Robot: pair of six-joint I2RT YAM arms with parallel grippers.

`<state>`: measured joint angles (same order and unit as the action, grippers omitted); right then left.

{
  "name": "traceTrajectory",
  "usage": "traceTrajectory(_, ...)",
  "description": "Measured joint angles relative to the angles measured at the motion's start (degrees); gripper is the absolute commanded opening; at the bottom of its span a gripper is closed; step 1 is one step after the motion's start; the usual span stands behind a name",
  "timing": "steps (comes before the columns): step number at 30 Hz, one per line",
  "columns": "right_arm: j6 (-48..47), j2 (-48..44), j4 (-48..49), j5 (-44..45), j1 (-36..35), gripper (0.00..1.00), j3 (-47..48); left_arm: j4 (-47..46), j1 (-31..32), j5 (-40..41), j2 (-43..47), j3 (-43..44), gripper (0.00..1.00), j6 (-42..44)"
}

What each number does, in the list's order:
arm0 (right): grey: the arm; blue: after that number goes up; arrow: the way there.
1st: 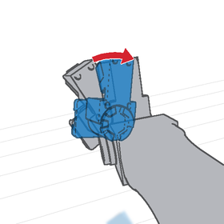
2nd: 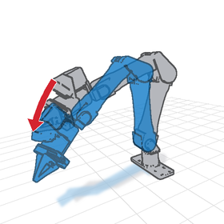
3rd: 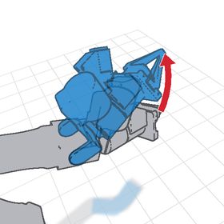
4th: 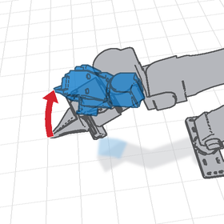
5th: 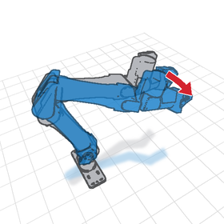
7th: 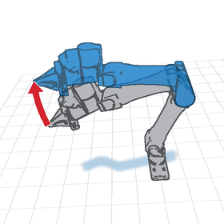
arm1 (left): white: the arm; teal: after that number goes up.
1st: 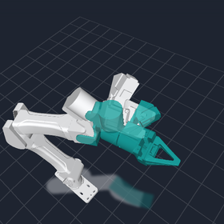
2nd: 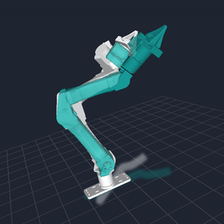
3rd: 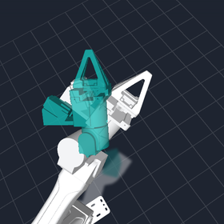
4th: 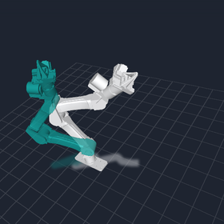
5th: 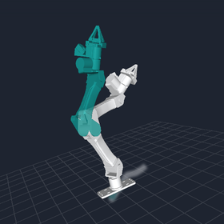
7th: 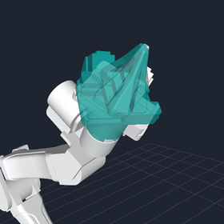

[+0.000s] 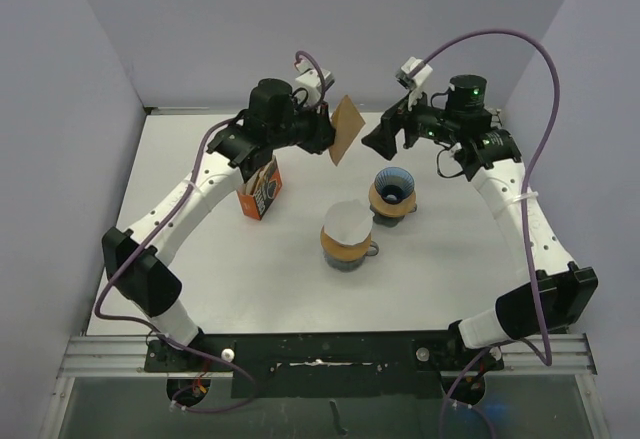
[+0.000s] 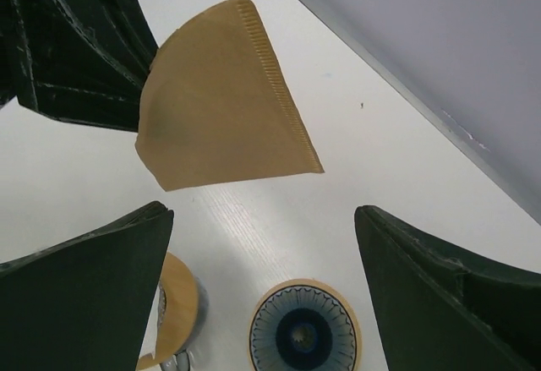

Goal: Place the coffee filter in the dripper
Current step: Place the coffee filter in the coffee dripper.

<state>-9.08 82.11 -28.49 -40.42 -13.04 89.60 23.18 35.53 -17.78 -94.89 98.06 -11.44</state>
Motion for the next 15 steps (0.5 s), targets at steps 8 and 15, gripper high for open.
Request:
traceTrajectory(8, 6.16, 3.58, 2.25, 4.68, -4.35, 0.91, 0.33, -0.98, 0.5, 3.63, -2.71, 0.37, 0.0, -7.48)
traceTrajectory(15, 7.56, 4.81, 2.36, 6.4, -7.39, 0.9, 0.31, -1.66, 1.75, 6.56, -3.21, 1.79, 0.0, -10.93)
